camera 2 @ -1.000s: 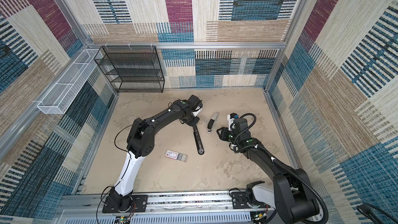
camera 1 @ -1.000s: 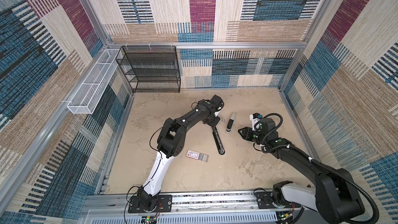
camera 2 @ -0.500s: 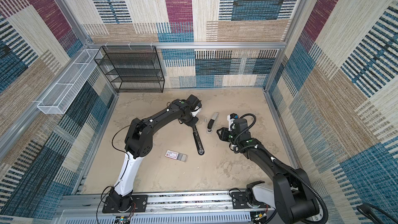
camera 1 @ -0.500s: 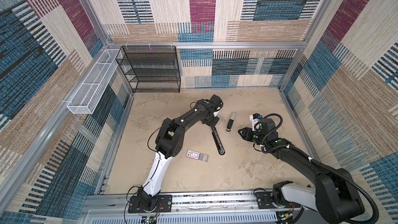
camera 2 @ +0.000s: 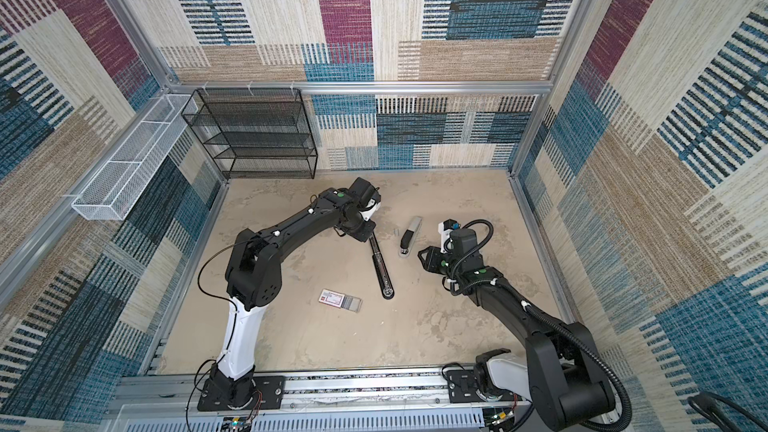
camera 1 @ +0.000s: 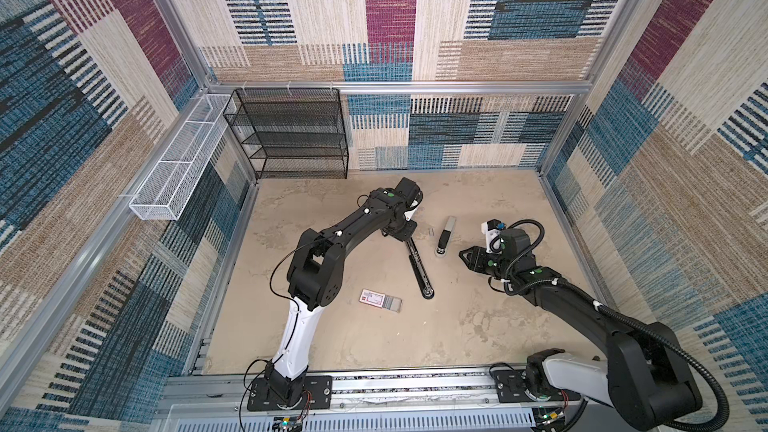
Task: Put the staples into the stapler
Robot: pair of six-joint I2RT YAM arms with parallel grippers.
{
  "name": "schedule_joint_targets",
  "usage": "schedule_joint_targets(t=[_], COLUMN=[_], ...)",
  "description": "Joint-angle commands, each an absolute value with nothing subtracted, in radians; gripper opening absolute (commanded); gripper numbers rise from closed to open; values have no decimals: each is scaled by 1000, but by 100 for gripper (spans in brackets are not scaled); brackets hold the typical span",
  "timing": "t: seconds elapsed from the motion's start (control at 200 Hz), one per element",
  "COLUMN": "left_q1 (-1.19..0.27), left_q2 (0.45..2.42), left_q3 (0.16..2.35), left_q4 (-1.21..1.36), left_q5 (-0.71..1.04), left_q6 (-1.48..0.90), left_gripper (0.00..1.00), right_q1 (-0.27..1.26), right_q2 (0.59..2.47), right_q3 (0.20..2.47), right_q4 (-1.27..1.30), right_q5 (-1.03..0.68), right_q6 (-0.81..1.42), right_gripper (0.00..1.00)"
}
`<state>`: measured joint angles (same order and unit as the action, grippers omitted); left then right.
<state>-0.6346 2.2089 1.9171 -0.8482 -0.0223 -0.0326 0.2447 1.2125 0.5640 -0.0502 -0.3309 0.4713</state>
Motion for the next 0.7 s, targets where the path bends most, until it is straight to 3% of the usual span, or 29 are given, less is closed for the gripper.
schedule_joint_targets(t=[0.0,0.175,0.351,0.406,0.596,0.696], left_q1=[-643,-650,-655,-656,-655,-654], left_q2=[2245,2309,2398,2417,2404,2389], left_q3=[1954,2026,2111,2121,2093,2085], left_q4=[-838,-852,-953,-978,-990,-989], left_q5=[-15,-46,-191,-230,-304,-309], left_q6=[-78,-84,-89,-94,-105,-98], left_gripper=[31,34,32,28,0,0], right_q1=[244,244,244,244,245,244], right_q2=[1215,1209,1206,1208,1216,1221], right_q3=[569,574,572,571,568,569], right_q4=[-16,-26,-29,-28,-20,-15], right_q5=[-339,-333,-328,-328,-328,-331], right_q6=[476,471,465,465,468,471], right_gripper=[36,36,36,36,36,36])
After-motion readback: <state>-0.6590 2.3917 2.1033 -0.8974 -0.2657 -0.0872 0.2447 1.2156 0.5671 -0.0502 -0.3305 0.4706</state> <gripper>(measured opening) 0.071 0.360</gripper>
